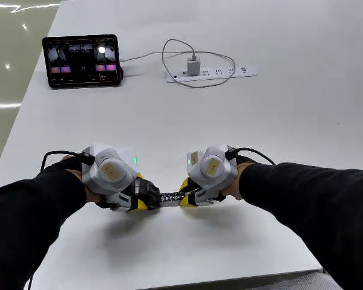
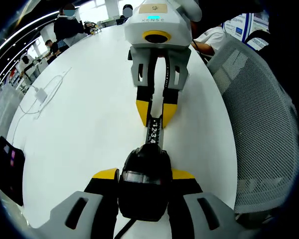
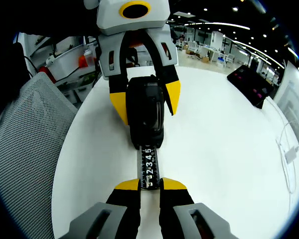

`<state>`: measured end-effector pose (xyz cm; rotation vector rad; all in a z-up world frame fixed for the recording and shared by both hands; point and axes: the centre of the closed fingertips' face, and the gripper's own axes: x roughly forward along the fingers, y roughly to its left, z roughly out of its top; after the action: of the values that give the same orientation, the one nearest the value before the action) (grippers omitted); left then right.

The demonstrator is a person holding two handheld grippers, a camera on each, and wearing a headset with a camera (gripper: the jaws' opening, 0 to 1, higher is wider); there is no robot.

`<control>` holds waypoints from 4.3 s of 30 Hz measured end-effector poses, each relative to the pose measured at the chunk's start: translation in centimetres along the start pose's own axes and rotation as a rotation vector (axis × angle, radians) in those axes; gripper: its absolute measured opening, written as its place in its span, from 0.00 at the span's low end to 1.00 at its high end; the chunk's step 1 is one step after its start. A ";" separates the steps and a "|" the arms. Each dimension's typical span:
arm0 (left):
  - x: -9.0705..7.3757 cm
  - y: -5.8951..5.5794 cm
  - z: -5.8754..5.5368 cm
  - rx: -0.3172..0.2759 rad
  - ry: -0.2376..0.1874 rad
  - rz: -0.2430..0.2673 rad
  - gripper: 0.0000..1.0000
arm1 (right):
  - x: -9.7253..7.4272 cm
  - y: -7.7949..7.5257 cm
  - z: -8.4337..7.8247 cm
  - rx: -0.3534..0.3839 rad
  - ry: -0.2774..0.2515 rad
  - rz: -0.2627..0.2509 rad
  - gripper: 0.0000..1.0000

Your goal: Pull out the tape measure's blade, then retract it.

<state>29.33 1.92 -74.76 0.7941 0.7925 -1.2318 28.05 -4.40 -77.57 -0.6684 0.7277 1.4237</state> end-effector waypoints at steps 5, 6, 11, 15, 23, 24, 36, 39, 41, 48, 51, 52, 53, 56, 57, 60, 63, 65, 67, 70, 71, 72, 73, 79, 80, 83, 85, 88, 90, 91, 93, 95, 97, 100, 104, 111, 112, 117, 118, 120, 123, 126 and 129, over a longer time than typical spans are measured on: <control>0.0 0.0 0.0 -0.001 -0.001 -0.001 0.33 | 0.0 0.0 -0.1 0.000 -0.002 -0.004 0.10; 0.0 0.0 0.0 -0.001 -0.001 -0.001 0.33 | -0.1 0.0 -0.1 -0.003 -0.001 -0.005 0.10; 0.0 0.0 0.0 -0.002 -0.002 0.000 0.33 | -0.2 0.0 -0.4 -0.008 0.005 -0.004 0.10; 0.0 0.0 0.0 -0.004 -0.003 0.003 0.33 | -0.4 0.0 -0.7 -0.006 0.007 -0.005 0.10; 0.1 0.0 0.0 -0.010 -0.006 0.006 0.33 | -0.8 0.0 -1.3 -0.004 0.019 -0.006 0.10; 0.1 0.0 0.0 -0.011 -0.006 0.007 0.33 | -0.8 0.0 -1.4 -0.003 0.019 -0.006 0.10; 0.1 0.0 0.0 -0.015 -0.005 0.009 0.33 | -1.2 -0.1 -1.8 0.003 0.019 -0.004 0.10; 0.1 -0.1 0.0 -0.015 -0.005 0.009 0.33 | -1.4 -0.1 -1.9 0.004 0.019 -0.004 0.10; 0.1 -0.1 0.0 -0.016 -0.005 0.009 0.33 | -1.4 -0.1 -2.0 0.004 0.020 -0.003 0.10; 0.1 -0.1 0.0 -0.017 -0.004 0.010 0.33 | -1.6 -0.2 -2.5 -0.003 0.029 -0.003 0.10; 0.1 -0.1 0.0 -0.016 -0.003 0.010 0.33 | -1.8 -0.3 -2.7 -0.001 0.032 -0.004 0.10; 0.1 -0.1 0.0 -0.016 -0.003 0.009 0.33 | -1.8 -0.2 -2.7 0.000 0.032 -0.004 0.10; 0.1 -0.1 0.0 -0.016 -0.003 0.010 0.33 | -1.9 -0.3 -2.8 0.000 0.032 -0.004 0.10; 0.1 -0.1 0.0 -0.015 -0.003 0.010 0.33 | -2.0 -0.2 -3.0 0.001 0.035 -0.004 0.10; 0.1 -0.1 0.0 -0.015 -0.003 0.010 0.33 | -2.0 -0.2 -3.0 0.006 0.035 -0.004 0.10; 0.1 -0.1 0.0 -0.015 -0.002 0.011 0.33 | -2.2 -0.2 -3.2 0.007 0.036 -0.004 0.10; 0.1 -0.1 0.0 -0.015 -0.001 0.012 0.33 | -2.4 -0.2 -3.4 0.009 0.037 -0.004 0.10; 0.1 0.0 0.0 -0.016 -0.001 0.013 0.33 | -2.5 -0.2 -3.5 0.014 0.036 -0.003 0.10; 0.1 0.0 0.0 -0.017 -0.002 0.014 0.33 | -2.6 -0.2 -3.6 0.013 0.039 -0.003 0.10; 0.1 0.0 0.0 -0.018 -0.002 0.014 0.33 | -2.7 -0.2 -3.8 0.012 0.041 -0.003 0.10; 0.1 0.0 0.0 -0.017 -0.002 0.014 0.33 | -2.8 -0.2 -3.8 0.011 0.042 -0.003 0.10; 0.2 0.0 0.0 -0.018 -0.002 0.015 0.33 | -2.8 -0.2 -3.9 0.007 0.045 -0.005 0.10; 0.2 0.0 0.0 -0.018 -0.002 0.015 0.33 | -2.8 -0.2 -4.0 0.006 0.047 -0.005 0.10; 0.2 0.0 0.0 -0.018 -0.002 0.016 0.33 | -3.1 -0.3 -4.3 0.009 0.048 -0.009 0.10; 0.2 0.0 0.0 -0.018 -0.002 0.016 0.33 | -3.1 -0.3 -4.4 0.012 0.049 -0.009 0.10; 0.2 0.0 0.0 -0.018 -0.002 0.018 0.33 | -3.2 -0.2 -4.5 0.015 0.050 -0.009 0.10; 0.2 0.0 0.0 -0.018 -0.003 0.018 0.33 | -3.3 -0.2 -4.6 0.014 0.052 -0.010 0.10; 0.2 0.0 0.0 -0.019 -0.004 0.019 0.33 | -3.4 -0.2 -4.7 0.015 0.053 -0.010 0.10; 0.2 0.0 0.0 -0.019 -0.004 0.019 0.33 | -3.5 -0.2 -4.8 0.016 0.053 -0.011 0.10; 0.2 0.0 0.1 -0.019 -0.004 0.019 0.33 | -3.5 -0.2 -4.9 0.017 0.054 -0.009 0.10; 0.2 0.0 0.1 -0.020 -0.005 0.019 0.33 | -3.6 -0.2 -5.0 0.012 0.056 -0.009 0.10; 0.2 -0.1 0.1 -0.021 -0.006 0.020 0.33 | -3.7 -0.2 -5.1 0.014 0.056 -0.009 0.10; 0.1 -0.1 0.1 -0.021 -0.007 0.020 0.33 | -3.8 -0.3 -5.2 0.018 0.054 -0.010 0.10; 0.1 -0.1 0.1 -0.022 -0.008 0.020 0.33 | -3.9 -0.3 -5.4 0.024 0.051 -0.013 0.10; 0.1 -0.1 0.1 -0.022 -0.008 0.021 0.33 | -4.1 -0.3 -5.5 0.031 0.046 -0.015 0.10; 0.1 0.0 0.1 -0.023 -0.008 0.025 0.33 | -4.5 -0.4 -6.0 0.023 0.051 -0.014 0.10; 0.1 -0.1 0.1 -0.023 -0.007 0.025 0.33 | -4.6 -0.4 -6.0 0.025 0.050 -0.013 0.10; 0.1 -0.1 0.1 -0.023 -0.009 0.027 0.33 | -4.8 -0.3 -6.2 0.033 0.051 -0.010 0.10; 0.1 -0.1 0.1 -0.023 -0.009 0.027 0.33 | -4.8 -0.3 -6.3 0.032 0.051 -0.009 0.10; 0.1 -0.1 0.1 -0.023 -0.008 0.027 0.33 | -4.9 -0.3 -6.4 0.034 0.052 -0.008 0.10; 0.1 -0.1 0.1 -0.024 -0.009 0.027 0.33 | -5.1 -0.3 -6.6 0.036 0.053 -0.008 0.10; 0.1 -0.1 0.1 -0.024 -0.008 0.027 0.33 | -5.2 -0.3 -6.8 0.038 0.054 -0.007 0.10; 0.1 -0.1 0.1 -0.026 -0.008 0.027 0.33 | -5.3 -0.4 -7.0 0.041 0.056 -0.007 0.10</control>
<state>29.26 1.79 -74.84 0.7764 0.7876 -1.1977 28.03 -13.21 -77.75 -0.6800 0.7954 1.3843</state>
